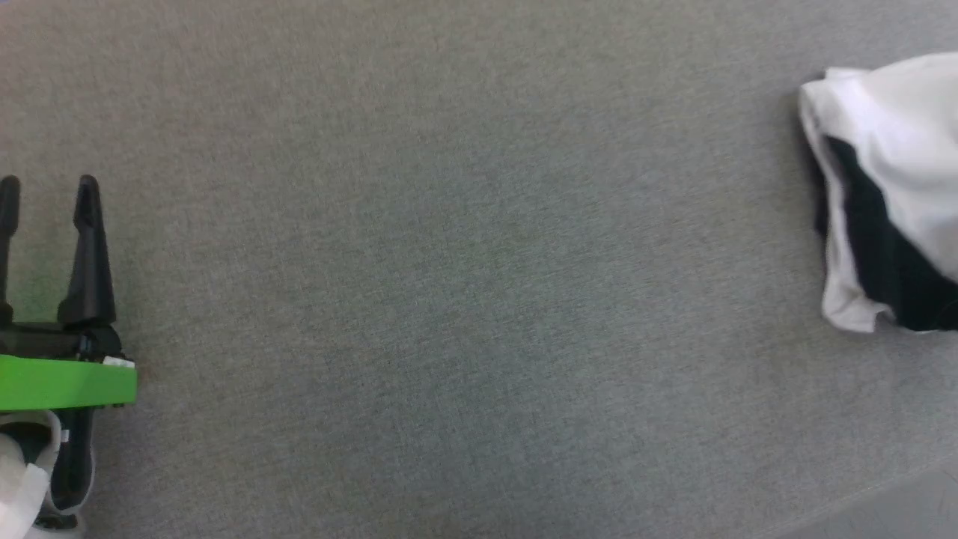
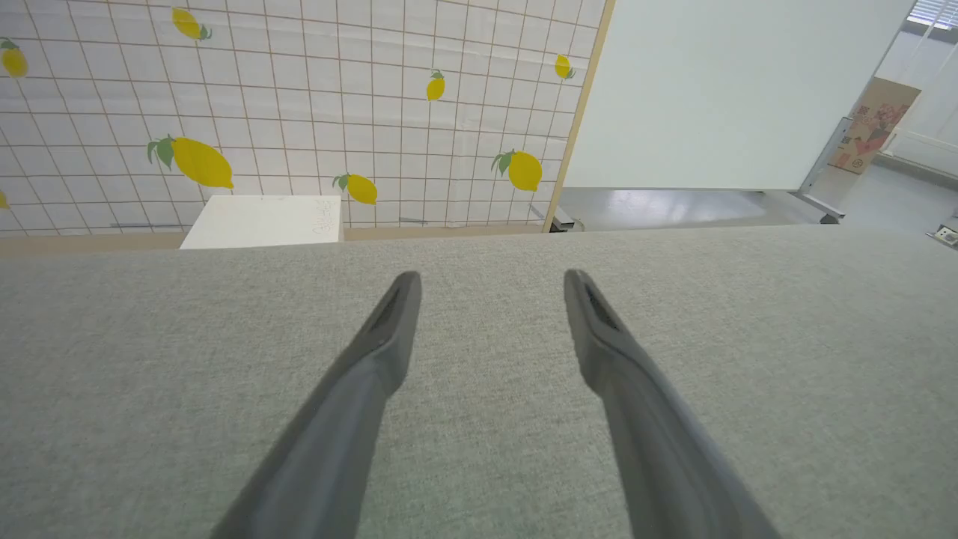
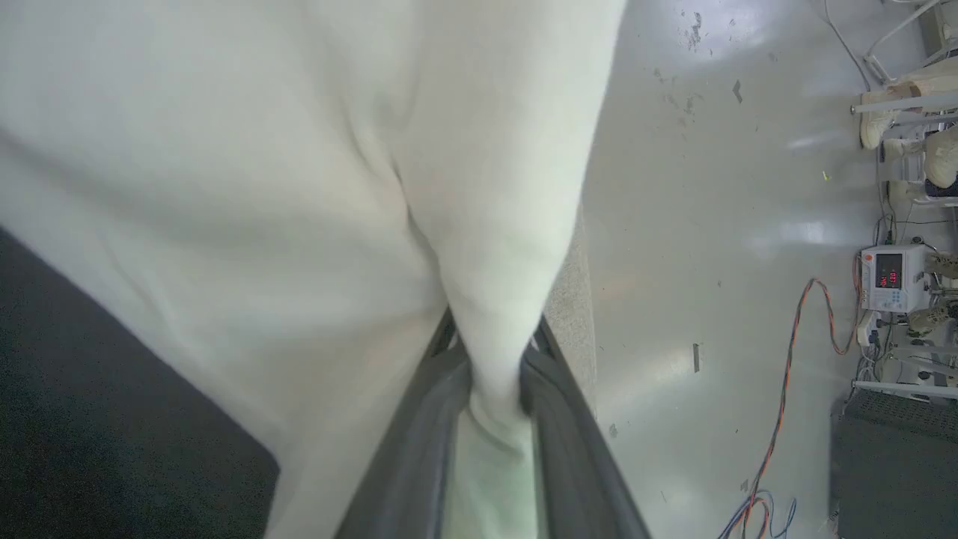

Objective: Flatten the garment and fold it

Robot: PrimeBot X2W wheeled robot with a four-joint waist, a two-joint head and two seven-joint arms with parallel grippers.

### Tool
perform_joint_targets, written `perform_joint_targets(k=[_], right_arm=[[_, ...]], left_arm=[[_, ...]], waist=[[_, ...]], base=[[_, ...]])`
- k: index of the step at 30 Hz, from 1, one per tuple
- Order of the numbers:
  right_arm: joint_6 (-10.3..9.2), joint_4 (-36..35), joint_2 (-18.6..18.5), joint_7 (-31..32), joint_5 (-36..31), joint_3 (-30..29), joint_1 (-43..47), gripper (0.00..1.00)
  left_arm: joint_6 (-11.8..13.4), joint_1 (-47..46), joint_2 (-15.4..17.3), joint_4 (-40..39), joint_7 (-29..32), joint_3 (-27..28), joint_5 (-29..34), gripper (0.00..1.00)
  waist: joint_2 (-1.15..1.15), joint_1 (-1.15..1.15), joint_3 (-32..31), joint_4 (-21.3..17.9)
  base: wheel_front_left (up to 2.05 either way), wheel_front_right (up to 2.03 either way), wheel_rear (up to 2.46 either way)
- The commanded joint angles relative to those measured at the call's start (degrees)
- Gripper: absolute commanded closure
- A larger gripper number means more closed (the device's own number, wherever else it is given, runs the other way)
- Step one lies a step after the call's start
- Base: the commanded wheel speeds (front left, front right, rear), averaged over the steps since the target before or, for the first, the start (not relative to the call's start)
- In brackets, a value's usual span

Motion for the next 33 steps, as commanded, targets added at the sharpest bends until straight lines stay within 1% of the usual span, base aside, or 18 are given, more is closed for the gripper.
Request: perform_joint_targets(k=[1, 5, 7, 8, 9, 12, 16, 18, 20, 25, 28, 31, 33], right_arm=[[-0.12, 0.2, -0.2, -0.9, -0.7, -1.7, -1.5, 1.0], [-0.12, 0.7, -0.7, -2.0, -2.5, -5.5, -3.0, 1.0], [-0.12, 0.8, -0.4, -2.5, -3.2, -7.4, -3.6, 1.0], [-0.12, 0.6, -0.1, -3.4, -3.4, -8.1, -4.0, 0.58], [-0.12, 0.8, 0.0, -3.4, -3.9, -8.5, -4.1, 0.0], [-0.12, 0.5, 0.4, -4.6, -4.8, -9.7, -4.8, 0.0], [-0.12, 0.1, 0.3, -5.8, -4.9, -10.4, -5.4, 0.0], [-0.12, -0.5, 0.4, -7.6, -3.9, -10.7, -5.8, 0.0], [-0.12, -1.3, 0.2, -9.8, -2.1, -9.8, -6.5, 0.0], [-0.12, -4.6, -1.6, -14.3, 2.8, -3.1, -9.1, 0.0], [-0.12, -7.2, -1.5, -16.1, 6.4, 1.6, -11.2, 0.0], [-0.12, -9.1, 1.0, -17.7, 8.6, 4.4, -13.1, 0.0], [-0.12, -9.7, 3.6, -19.5, 9.8, 6.2, -14.0, 0.0]], left_arm=[[0.2, -0.2, 0.8, -0.8, 0.3, 0.5, -0.4, 0.0], [0.3, -0.1, 1.6, -2.0, 0.7, 1.1, -0.9, 0.0], [0.3, -0.1, 1.8, -2.4, 1.1, 1.2, -1.0, 0.0], [0.3, -0.2, 1.9, -2.5, 1.1, 1.2, -1.0, 0.0], [0.4, -0.2, 1.9, -2.6, 1.0, 1.3, -1.1, 0.0], [0.5, -0.2, 1.9, -2.4, 0.7, 1.3, -1.2, 0.0], [0.6, -0.4, 1.2, -1.1, -0.1, 0.8, -1.3, 0.0], [0.7, -0.5, 0.5, -0.1, -0.8, 0.2, -1.4, 0.0], [0.7, -0.4, -0.4, 1.2, -1.4, -0.2, -1.4, 0.0], [1.0, -0.1, -2.7, 4.7, -2.9, -1.1, -1.6, 0.0], [1.4, 0.3, -4.3, 6.5, -3.5, -1.3, -1.6, 0.0], [1.9, 0.8, -5.7, 7.8, -3.9, -1.3, -1.5, 0.0], [2.4, 1.3, -6.7, 8.3, -4.1, -1.3, -1.2, 0.0]], waist=[[0.0, -0.02, 5.1, 1.2], [0.0, -0.02, 6.6, 2.0], [0.0, -0.02, 7.2, 2.3], [0.0, -0.02, 7.3, 2.4], [0.0, -0.02, 7.3, 2.5], [0.0, -0.02, 7.0, 2.9], [0.0, -0.02, 5.0, 3.3], [0.0, -0.02, 3.0, 3.7], [0.0, -0.02, 0.7, 3.9], [0.0, -0.02, -6.7, 5.0], [0.0, -0.02, -11.1, 5.9], [0.0, -0.02, -15.1, 6.9], [0.0, -0.02, -17.3, 7.7]], base=[[0.0, 0.0, 0.0], [0.0, 0.0, 0.0], [0.0, 0.0, 0.0], [0.0, 0.0, 0.0], [0.0, 0.0, 0.0], [0.0, 0.0, 0.0], [0.0, 0.0, 0.0], [0.0, 0.0, 0.0], [0.0, 0.0, 0.0], [0.0, 0.0, 0.0], [0.0, 0.0, 0.0], [0.0, 0.0, 0.0], [0.0, 0.0, 0.0]])
